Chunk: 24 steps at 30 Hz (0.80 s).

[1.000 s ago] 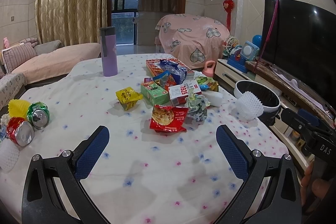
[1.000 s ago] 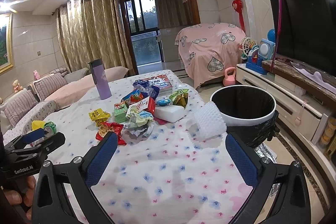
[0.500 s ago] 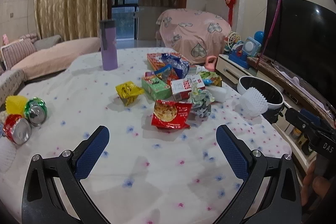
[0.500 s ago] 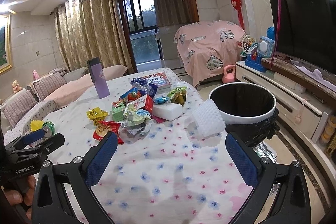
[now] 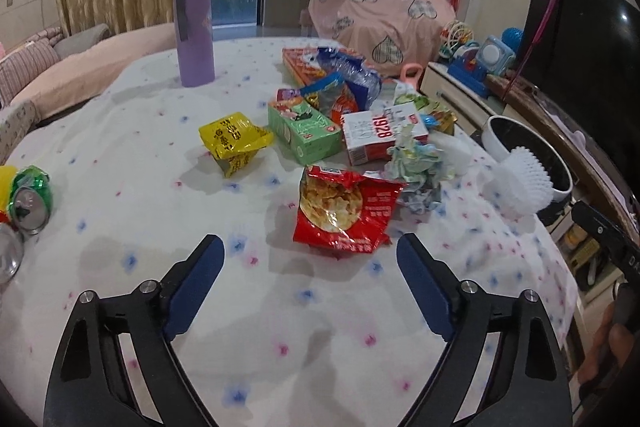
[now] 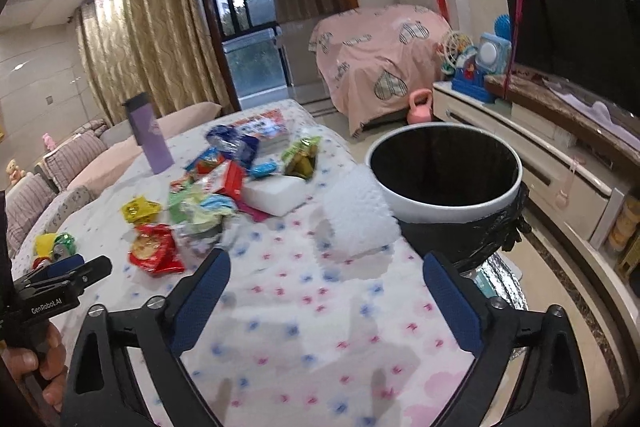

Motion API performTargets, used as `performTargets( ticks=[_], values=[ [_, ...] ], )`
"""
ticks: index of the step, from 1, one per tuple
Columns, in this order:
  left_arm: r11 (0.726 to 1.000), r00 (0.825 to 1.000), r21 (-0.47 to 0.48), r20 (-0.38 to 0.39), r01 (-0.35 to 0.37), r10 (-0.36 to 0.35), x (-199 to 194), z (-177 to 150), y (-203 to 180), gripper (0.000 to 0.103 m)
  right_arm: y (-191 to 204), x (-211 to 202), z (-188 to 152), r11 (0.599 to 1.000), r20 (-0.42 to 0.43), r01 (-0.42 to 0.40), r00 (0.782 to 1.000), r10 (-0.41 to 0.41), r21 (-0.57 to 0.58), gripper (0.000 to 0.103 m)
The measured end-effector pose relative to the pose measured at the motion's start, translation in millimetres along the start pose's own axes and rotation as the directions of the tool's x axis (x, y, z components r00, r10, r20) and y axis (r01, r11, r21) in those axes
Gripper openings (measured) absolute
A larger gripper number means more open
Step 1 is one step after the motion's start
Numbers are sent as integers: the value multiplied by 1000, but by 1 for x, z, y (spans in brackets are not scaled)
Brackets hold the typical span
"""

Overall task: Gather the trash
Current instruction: 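Move the left gripper toward the red chip bag on the table, then grasp the red chip bag with the left gripper while the right gripper grasps the white mesh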

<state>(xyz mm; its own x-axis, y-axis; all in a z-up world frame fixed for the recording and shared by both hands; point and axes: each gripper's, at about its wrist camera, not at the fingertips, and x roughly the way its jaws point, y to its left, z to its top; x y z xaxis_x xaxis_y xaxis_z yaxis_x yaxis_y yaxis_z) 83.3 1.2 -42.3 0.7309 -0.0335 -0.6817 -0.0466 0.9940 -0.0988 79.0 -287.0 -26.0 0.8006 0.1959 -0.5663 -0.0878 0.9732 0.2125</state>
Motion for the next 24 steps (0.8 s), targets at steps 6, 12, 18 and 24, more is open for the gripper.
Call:
performTargets(
  ticks=[6,12,18,24],
  values=[
    [999,997,-31,-62,39,-41,26,10,5,87,-23,33,14,999,-53,10,999,-9,36,82],
    [998,992,-32,-114,59,-62,46,13,4,67,-37,70,19,997,-96,-30,995,37,72,61],
    [996,987,-10,-129,90,-91,49,8,1,10,-31,75,13,994,-108,-89,990,96,69,26],
    [994,991,-1,-75,110,-110,26,11,-1,2,-21,50,17,990,-44,-129,990,132,58,21]
  ],
)
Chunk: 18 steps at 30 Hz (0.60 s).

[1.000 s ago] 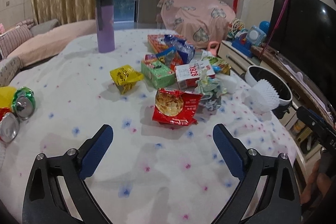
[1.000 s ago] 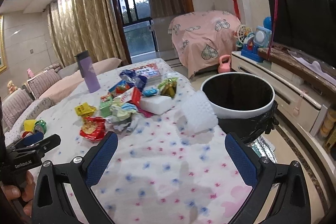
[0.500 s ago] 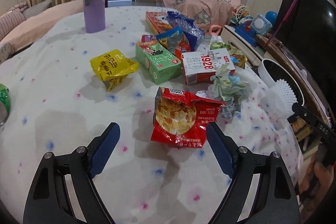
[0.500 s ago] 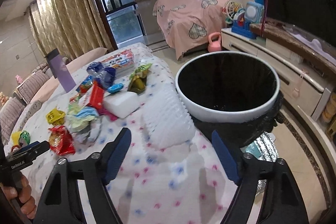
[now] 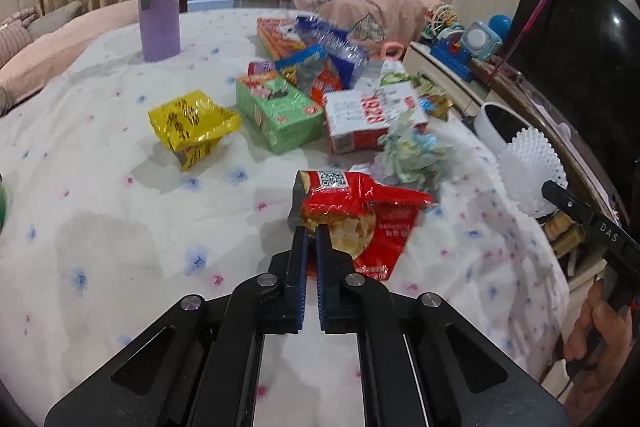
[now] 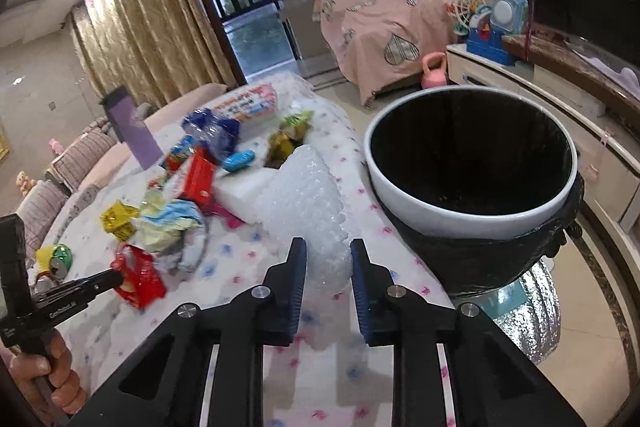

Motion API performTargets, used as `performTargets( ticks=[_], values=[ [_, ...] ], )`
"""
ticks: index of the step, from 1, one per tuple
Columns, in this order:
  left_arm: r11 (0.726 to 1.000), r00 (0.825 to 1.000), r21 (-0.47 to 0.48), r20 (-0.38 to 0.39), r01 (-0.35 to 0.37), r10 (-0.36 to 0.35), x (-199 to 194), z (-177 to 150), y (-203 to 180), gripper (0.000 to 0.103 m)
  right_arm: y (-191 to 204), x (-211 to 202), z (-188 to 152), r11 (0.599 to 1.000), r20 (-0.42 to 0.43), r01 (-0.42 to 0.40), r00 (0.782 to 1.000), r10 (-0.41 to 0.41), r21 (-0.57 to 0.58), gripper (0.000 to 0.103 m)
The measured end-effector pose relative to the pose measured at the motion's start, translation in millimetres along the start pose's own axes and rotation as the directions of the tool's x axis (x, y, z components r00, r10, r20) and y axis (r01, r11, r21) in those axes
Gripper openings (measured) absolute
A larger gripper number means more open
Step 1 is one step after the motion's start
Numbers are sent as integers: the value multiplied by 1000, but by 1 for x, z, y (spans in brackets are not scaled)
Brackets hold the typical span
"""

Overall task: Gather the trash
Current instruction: 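Grasp the red chip bag with the left gripper while the right gripper grasps the white mesh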

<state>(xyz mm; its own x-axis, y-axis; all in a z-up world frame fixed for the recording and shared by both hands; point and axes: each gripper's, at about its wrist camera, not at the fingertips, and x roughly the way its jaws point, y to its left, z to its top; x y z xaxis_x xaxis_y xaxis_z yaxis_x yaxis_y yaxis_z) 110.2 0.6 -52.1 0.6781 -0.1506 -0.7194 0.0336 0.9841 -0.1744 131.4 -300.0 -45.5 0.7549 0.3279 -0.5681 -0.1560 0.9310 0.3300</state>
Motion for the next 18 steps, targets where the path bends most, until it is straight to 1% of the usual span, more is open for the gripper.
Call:
performTargets(
  ticks=[4,6,10,14,18],
  values=[
    [1000,999,20,40,14,-15,-13,4,-8,1,3,-20,5,1000,34,-7,999,7,-14,21],
    [999,998,22,50,28,-29,-18,7,-13,1,3,-24,9,999,32,8,999,-7,-33,21],
    [997,996,46,71,56,-59,-27,14,-26,1,1,-36,13,999,49,9,999,-7,-37,21],
    [993,991,78,95,88,-95,-35,21,-44,1,-4,-44,16,999,68,17,998,-15,-29,21],
    [985,983,109,104,137,-148,-38,33,-67,1,-13,-51,21,1000,89,25,996,-24,-16,21]
  ],
)
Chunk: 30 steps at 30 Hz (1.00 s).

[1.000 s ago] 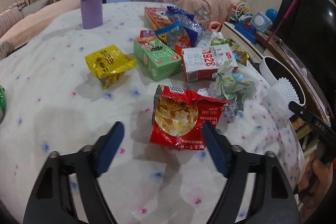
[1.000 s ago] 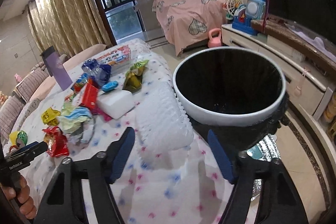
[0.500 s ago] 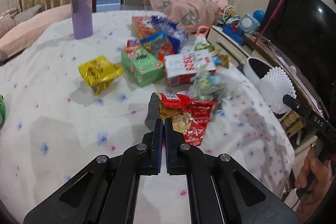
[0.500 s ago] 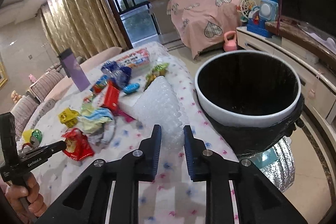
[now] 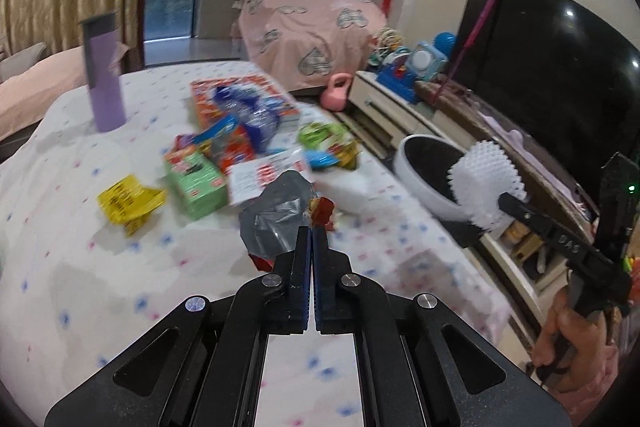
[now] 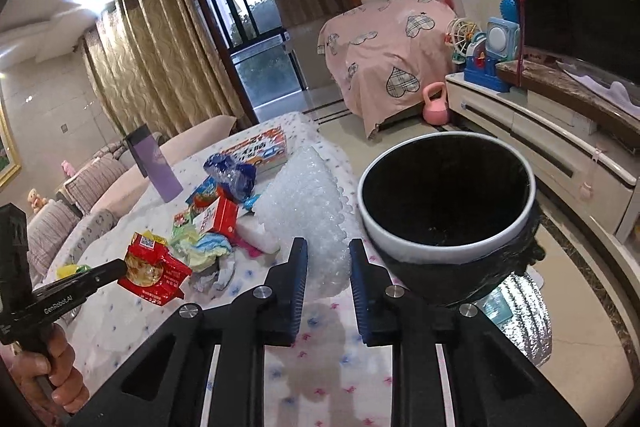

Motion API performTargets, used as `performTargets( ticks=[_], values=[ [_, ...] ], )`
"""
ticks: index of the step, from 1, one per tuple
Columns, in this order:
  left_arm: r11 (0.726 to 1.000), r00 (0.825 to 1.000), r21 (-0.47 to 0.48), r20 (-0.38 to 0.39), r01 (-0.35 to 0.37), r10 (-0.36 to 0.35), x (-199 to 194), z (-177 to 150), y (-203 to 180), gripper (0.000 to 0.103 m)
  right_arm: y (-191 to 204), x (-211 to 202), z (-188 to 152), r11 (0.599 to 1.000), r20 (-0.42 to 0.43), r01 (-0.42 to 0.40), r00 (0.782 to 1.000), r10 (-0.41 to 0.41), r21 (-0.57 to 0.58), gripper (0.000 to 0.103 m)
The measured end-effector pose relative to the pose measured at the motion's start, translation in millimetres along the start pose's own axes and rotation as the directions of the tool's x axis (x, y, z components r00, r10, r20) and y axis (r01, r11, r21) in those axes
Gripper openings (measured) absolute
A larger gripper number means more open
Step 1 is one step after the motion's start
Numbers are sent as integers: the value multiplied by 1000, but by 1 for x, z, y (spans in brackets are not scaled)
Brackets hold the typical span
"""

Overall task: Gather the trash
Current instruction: 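Grasp the red chip bag with the left gripper while the right gripper grasps the white mesh, then carry both items over the trash bin and open both grippers to drop them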

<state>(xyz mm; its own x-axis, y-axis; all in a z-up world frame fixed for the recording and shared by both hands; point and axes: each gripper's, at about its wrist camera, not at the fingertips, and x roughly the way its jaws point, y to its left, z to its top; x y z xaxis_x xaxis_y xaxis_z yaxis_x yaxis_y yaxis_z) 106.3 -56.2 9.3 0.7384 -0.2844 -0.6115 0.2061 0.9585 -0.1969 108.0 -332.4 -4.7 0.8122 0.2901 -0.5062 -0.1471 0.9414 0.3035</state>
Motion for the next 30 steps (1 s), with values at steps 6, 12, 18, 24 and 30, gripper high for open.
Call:
performTargets(
  ticks=[6,12,18,24,30],
  values=[
    [996,997,60,26,70,-72,5,21,-37,1,-16,-8,9,1000,28,19,999,-20,20,21],
    [985,990,114,33,130,-134,22,38,-71,1,-35,-12,15,998,43,59,997,-60,38,21],
    [973,984,155,16,172,-177,48,50,-105,1,-63,-4,25,993,29,104,994,-106,61,21],
    [962,976,166,-25,216,-215,84,61,-130,1,-86,11,36,989,5,137,990,-137,55,21],
    [958,971,157,-57,239,-233,116,72,-152,1,-102,29,45,986,-28,160,987,-159,48,21]
  ],
)
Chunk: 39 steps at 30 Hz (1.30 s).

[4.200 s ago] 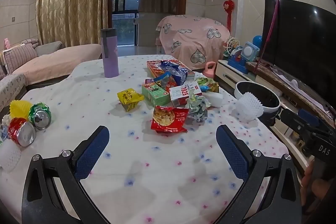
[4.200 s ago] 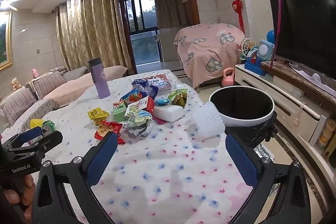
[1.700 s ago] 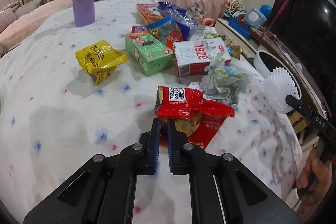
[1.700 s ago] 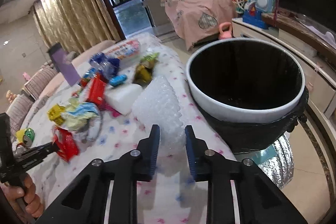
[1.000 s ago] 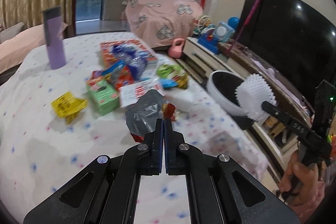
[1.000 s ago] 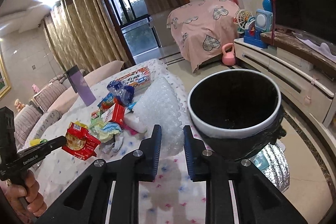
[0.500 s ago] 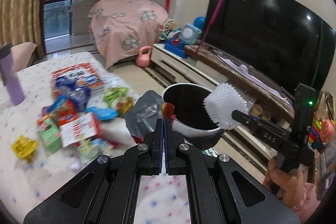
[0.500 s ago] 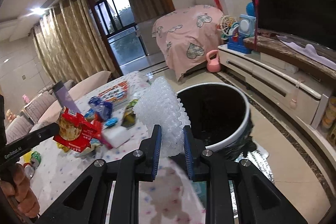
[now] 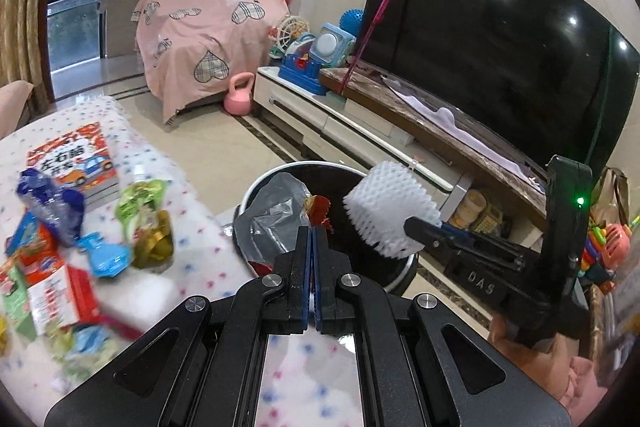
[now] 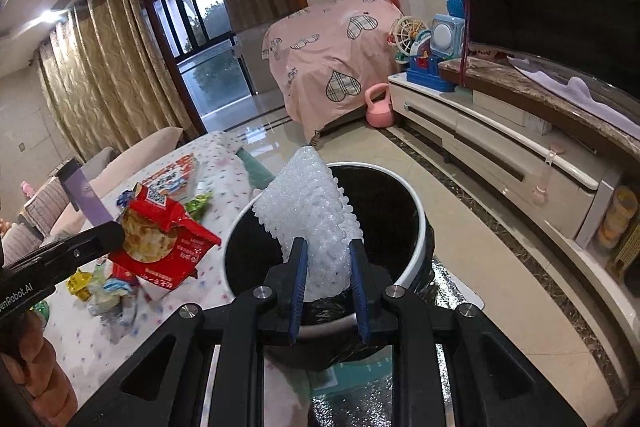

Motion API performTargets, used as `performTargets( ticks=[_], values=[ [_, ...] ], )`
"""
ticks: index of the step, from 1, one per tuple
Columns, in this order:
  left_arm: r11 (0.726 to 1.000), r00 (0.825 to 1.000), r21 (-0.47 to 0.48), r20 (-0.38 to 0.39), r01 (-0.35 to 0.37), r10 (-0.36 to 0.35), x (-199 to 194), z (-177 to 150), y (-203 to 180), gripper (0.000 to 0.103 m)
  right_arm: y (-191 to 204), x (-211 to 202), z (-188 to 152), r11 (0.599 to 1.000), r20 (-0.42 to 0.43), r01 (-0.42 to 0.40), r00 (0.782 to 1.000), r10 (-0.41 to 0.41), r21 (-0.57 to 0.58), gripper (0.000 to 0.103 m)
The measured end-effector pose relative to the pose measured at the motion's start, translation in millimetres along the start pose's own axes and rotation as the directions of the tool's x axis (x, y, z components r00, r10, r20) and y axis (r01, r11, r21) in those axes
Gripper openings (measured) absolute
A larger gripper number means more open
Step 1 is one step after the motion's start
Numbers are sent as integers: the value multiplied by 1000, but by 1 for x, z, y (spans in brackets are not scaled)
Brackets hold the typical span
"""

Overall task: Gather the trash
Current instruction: 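Carry both items over the trash bin and open both grippers to drop them, then move the left gripper back to the table toward the yellow packet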

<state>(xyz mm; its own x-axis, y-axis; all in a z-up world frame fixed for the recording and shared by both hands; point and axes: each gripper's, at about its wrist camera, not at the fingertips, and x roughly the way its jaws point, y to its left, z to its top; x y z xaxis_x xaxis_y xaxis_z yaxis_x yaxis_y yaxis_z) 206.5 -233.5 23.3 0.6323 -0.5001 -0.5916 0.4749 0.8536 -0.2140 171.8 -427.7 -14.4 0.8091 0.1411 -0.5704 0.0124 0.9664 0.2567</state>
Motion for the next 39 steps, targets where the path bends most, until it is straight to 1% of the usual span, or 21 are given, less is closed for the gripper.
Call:
performTargets(
  ticks=[3,10,13,15,17,18,19,21,23,24,25,26,28,29,31,34,39],
  values=[
    [1000,1000,-10,-11,21,-21,12,5,-2,1,-4,8,3,1000,-15,9,1000,-9,1,21],
    [999,998,-14,-49,35,-35,42,10,-5,1,-14,24,7,999,-46,31,998,-31,-8,22],
    [1000,998,5,-69,17,-16,50,9,-6,1,-15,29,8,999,-55,39,998,-40,-17,25],
    [1000,997,17,-83,-8,10,54,6,-6,8,-17,32,9,999,-60,40,997,-41,-15,28],
    [1000,997,14,-75,-27,28,51,4,-3,33,-18,34,9,999,-65,40,997,-41,-12,34],
    [999,997,12,-72,-40,41,49,3,-2,40,-19,34,9,999,-64,39,997,-40,-9,46],
    [999,997,7,-68,-48,48,47,2,1,48,-19,33,8,999,-63,40,997,-40,-8,51],
    [999,997,-8,-66,-43,42,41,-1,7,48,-19,31,6,999,-58,41,998,-41,-2,53],
    [998,996,-22,-72,-58,57,35,-6,13,60,-19,29,5,999,-54,34,998,-34,10,55],
    [998,996,-34,-69,-62,59,29,-10,17,61,-19,26,4,1000,-47,24,999,-23,20,60],
    [997,996,-41,-67,-66,64,24,-13,20,63,-18,24,3,999,-39,17,999,-16,27,68],
    [996,995,-46,-67,-74,71,20,-17,22,68,-17,22,3,999,-34,13,999,-12,30,71],
    [994,994,-64,-62,-90,86,8,-25,29,71,-12,16,-1,999,-21,-3,1000,3,35,81],
    [993,994,-72,-61,-98,93,2,-29,33,71,-9,14,-3,999,-19,-6,1000,7,36,83],
    [991,993,-86,-64,-106,101,-7,-37,40,72,-1,8,-9,999,-14,-26,1000,27,46,91],
    [985,991,-114,-67,-126,119,-25,-51,52,72,11,2,-18,997,-16,-53,998,54,56,92],
    [974,983,-138,-69,-178,170,-55,-77,73,72,34,-5,-34,994,-23,-96,995,98,59,94]
  ],
)
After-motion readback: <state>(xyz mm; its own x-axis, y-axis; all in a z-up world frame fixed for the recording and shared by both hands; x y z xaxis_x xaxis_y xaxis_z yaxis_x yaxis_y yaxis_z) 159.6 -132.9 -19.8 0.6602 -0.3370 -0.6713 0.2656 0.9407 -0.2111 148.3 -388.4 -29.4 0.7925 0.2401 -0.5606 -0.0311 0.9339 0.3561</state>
